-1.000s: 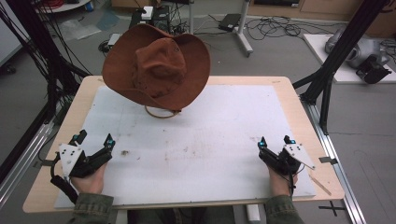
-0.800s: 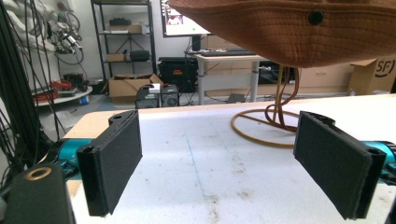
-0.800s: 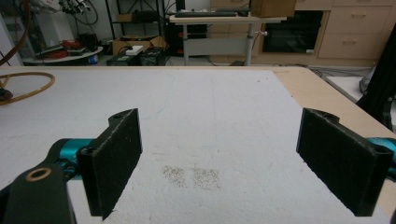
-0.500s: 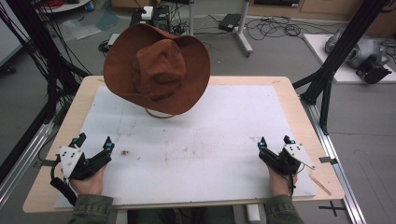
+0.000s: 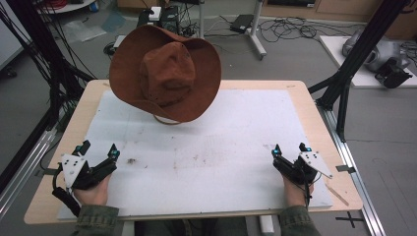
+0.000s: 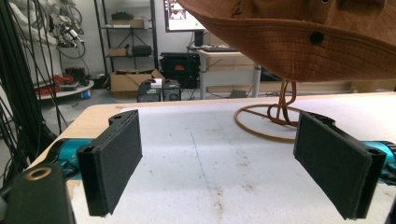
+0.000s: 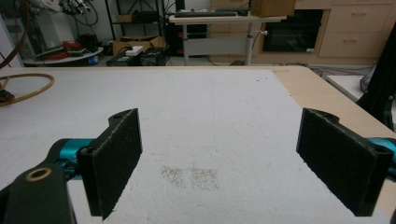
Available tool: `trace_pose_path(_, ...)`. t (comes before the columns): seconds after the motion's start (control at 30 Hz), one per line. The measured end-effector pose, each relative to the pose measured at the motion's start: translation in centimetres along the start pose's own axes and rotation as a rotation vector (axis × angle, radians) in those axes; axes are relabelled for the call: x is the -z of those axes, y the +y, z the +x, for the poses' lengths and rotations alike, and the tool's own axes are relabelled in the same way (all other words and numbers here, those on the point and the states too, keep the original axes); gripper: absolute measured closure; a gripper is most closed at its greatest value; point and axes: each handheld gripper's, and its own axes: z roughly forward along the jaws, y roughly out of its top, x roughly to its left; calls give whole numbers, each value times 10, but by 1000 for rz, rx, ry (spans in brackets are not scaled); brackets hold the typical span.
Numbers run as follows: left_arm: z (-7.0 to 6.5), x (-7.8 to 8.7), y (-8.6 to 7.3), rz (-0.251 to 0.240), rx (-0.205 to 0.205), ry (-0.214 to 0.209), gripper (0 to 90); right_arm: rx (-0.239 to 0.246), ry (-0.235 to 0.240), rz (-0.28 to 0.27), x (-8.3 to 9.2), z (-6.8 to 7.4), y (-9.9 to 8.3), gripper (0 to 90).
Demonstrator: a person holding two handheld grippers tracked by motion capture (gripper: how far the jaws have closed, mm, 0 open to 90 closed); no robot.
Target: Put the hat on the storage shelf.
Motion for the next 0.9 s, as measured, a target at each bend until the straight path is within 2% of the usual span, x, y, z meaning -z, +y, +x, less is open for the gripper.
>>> trace_pose_path(0.9, 0, 0, -1, 9, 12, -5, 161, 0, 3, 8, 0, -1, 0, 135)
